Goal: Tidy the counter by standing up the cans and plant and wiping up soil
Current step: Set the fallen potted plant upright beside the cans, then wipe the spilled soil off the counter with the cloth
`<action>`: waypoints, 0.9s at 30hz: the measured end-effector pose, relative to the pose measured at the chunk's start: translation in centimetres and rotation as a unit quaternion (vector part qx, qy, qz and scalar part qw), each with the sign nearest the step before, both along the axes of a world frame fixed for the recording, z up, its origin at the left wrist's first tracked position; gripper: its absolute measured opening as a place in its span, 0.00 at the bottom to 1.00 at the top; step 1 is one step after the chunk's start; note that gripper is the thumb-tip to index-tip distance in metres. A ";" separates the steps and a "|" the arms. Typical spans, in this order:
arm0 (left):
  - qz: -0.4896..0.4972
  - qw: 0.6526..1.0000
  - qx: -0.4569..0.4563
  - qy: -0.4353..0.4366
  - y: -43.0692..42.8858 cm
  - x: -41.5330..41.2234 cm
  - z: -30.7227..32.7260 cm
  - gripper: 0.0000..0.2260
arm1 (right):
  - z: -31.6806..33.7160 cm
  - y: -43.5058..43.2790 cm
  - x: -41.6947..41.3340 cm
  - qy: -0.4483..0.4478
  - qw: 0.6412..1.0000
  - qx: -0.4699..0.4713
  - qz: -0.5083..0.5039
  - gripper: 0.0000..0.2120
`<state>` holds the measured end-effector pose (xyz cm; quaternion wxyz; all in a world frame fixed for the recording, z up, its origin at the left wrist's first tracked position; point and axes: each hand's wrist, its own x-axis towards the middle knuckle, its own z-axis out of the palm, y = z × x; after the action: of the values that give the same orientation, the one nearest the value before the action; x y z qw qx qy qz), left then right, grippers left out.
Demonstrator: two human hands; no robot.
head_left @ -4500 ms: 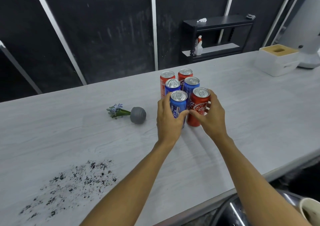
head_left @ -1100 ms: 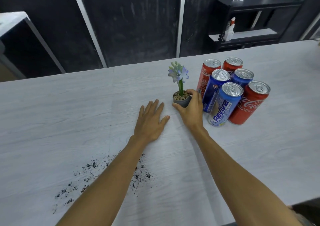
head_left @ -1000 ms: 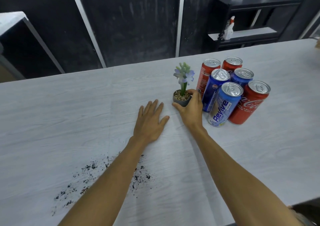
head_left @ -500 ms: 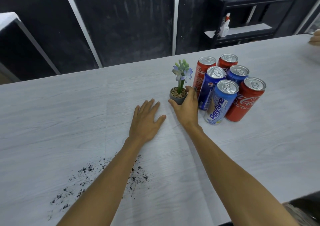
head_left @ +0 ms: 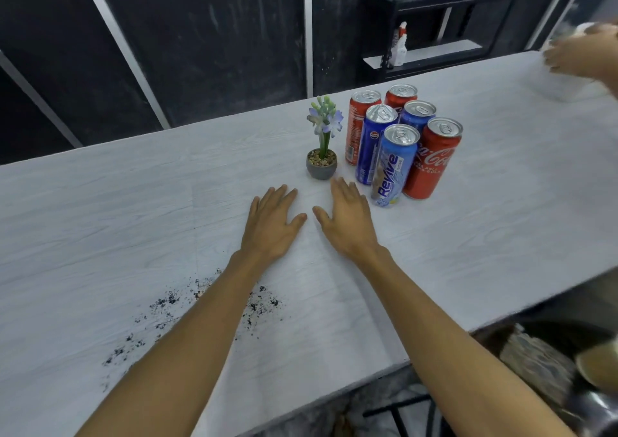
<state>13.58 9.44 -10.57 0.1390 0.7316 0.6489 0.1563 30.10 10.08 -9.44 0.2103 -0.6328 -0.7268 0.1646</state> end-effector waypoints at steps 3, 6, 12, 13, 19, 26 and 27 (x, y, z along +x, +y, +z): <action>-0.030 0.999 0.007 0.009 -1.6 0.6 0.3 0.25 | 0.0 -2.7 0.7 -0.074 0.997 -0.016 -0.006 0.30; -0.061 0.998 0.004 0.014 -3.3 1.5 0.7 0.24 | 0.0 -5.8 1.5 -0.124 0.992 -0.033 -0.015 0.29; -0.134 0.990 0.021 0.041 -7.3 4.4 1.3 0.24 | 0.1 -12.2 3.8 -0.163 0.984 -0.040 -0.057 0.28; -0.150 0.988 0.024 0.041 -8.0 5.0 1.3 0.24 | 0.0 -13.2 4.3 -0.162 0.984 -0.040 -0.065 0.28; -0.242 0.968 0.040 0.047 -12.3 9.7 1.3 0.23 | -0.6 -19.5 7.6 -0.145 0.980 -0.037 -0.130 0.27; -0.376 0.921 0.096 0.018 -17.4 16.2 -0.2 0.23 | -1.6 -28.2 12.7 -0.116 0.965 -0.011 -0.234 0.27; -0.399 0.911 0.099 0.013 -18.2 17.1 -0.4 0.23 | -1.9 -29.3 13.3 -0.116 0.962 -0.004 -0.248 0.27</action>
<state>30.71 -8.73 -10.96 0.1084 0.9416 0.2859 0.1413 43.43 -19.23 -11.37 0.1563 -0.8089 -0.5657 0.0359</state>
